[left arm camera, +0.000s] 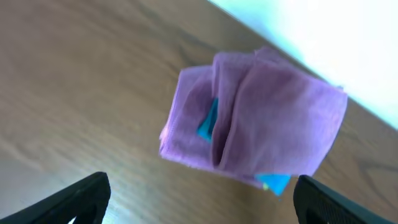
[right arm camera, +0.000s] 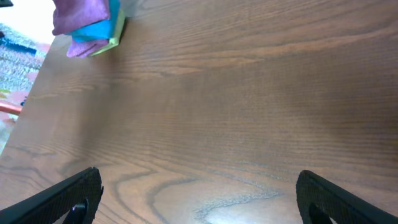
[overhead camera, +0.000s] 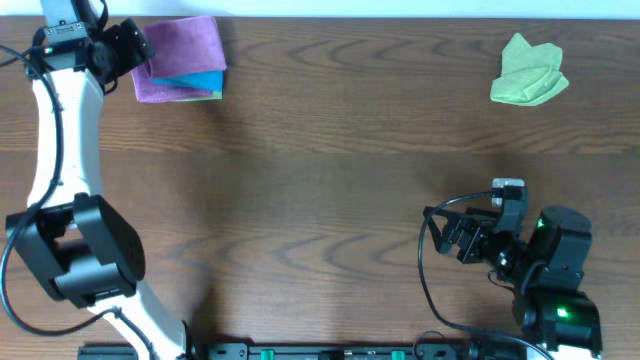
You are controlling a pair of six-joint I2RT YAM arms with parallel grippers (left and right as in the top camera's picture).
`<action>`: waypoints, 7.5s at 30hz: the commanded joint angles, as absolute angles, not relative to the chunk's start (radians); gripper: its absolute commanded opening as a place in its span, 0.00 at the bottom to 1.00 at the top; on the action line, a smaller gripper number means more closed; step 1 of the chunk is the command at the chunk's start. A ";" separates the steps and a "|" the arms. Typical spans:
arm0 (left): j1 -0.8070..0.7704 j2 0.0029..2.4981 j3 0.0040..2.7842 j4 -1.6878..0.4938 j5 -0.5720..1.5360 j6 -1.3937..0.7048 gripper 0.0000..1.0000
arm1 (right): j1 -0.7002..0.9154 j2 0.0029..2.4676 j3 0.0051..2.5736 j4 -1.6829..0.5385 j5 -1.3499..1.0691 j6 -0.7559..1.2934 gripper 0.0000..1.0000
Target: Fold the cloth
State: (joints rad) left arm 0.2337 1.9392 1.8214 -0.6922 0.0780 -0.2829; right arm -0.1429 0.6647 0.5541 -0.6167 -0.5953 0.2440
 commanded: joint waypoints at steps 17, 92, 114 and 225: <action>0.183 1.863 1.837 -0.888 0.349 -0.265 0.95 | -0.151 0.659 0.551 -0.618 -0.609 0.231 0.99; 0.104 0.013 0.227 -0.759 0.191 0.097 0.95 | -0.151 0.659 0.551 -0.618 -0.609 0.231 0.99; 0.101 0.004 0.167 -0.758 0.157 0.086 0.95 | -0.151 0.659 0.551 -0.618 -0.609 0.231 0.99; 0.101 0.004 0.167 -0.758 0.157 0.086 0.95 | -0.059 0.005 0.160 -0.723 -0.052 0.126 0.99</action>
State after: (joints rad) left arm 0.1062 0.0113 0.1894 -0.7498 0.1719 0.0830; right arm -0.0704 0.0166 0.1669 -0.7212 -0.0620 0.1078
